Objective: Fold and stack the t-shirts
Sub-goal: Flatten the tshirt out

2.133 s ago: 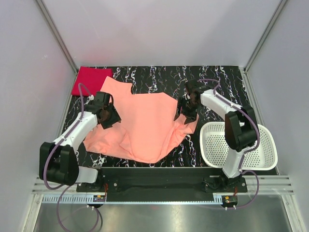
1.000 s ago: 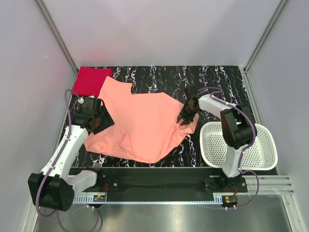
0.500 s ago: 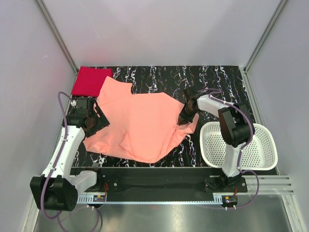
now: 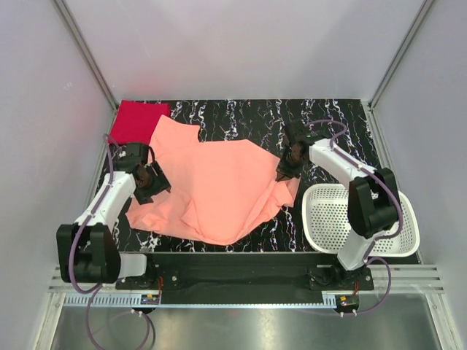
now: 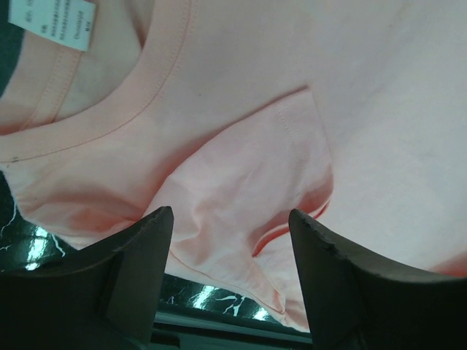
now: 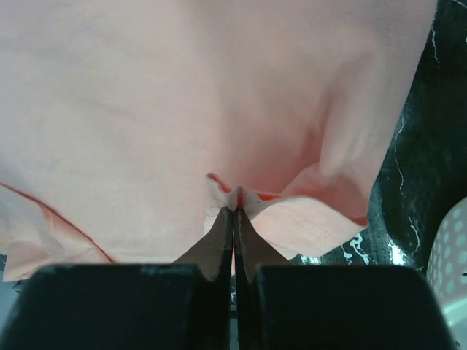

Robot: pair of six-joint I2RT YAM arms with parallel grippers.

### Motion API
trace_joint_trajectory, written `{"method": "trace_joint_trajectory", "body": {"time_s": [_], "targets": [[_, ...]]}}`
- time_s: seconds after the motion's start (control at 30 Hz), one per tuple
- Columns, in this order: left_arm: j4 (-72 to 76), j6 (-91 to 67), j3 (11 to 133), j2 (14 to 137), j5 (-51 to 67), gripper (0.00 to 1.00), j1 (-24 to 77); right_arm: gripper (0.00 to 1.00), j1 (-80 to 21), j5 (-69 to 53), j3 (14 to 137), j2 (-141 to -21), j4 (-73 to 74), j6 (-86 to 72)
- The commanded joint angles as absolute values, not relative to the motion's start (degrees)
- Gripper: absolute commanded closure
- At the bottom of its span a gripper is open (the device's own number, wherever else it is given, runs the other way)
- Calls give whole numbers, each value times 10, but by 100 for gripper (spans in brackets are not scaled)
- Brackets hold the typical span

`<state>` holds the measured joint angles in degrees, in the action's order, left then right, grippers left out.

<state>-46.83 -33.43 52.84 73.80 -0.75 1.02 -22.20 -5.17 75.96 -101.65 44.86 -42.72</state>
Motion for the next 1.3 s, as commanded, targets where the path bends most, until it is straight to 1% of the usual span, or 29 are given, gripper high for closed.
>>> {"method": "trace_joint_trajectory", "body": {"time_s": [0.0, 0.07, 0.1, 0.13, 0.17, 0.23, 0.4, 0.63, 0.8, 1.0, 1.23, 1.27], "targets": [[-418, -300, 550, 758, 43, 32, 9, 100, -223, -25, 773, -975, 470, -399], [-402, -259, 563, 793, 54, 35, 17, 100, -224, -23, 771, -971, 472, -396], [-406, -251, 589, 808, 41, 36, 18, 100, -224, -24, 771, -971, 470, -394], [-416, -235, 602, 825, 39, 42, 22, 100, -224, -24, 771, -971, 469, -394], [-422, -231, 619, 863, 33, 47, 28, 100, -224, -25, 772, -971, 469, -391], [-416, -227, 639, 889, 16, 51, 37, 100, -225, -27, 772, -976, 468, -390], [-414, -229, 673, 959, -33, 52, 74, 100, -224, -40, 769, -981, 459, -389], [-406, -231, 680, 999, -33, 50, 85, 100, -224, -42, 767, -981, 454, -382], [-398, -233, 681, 1020, -33, 53, 86, 100, -223, -47, 761, -979, 451, -383], [-386, -233, 679, 1041, -22, 58, 86, 100, -222, -56, 757, -980, 446, -386], [-370, -232, 677, 1037, -25, 69, 88, 100, -221, -58, 752, -981, 446, -382], [-369, -232, 677, 1036, -27, 73, 89, 100, -221, -59, 752, -981, 446, -382]]}}
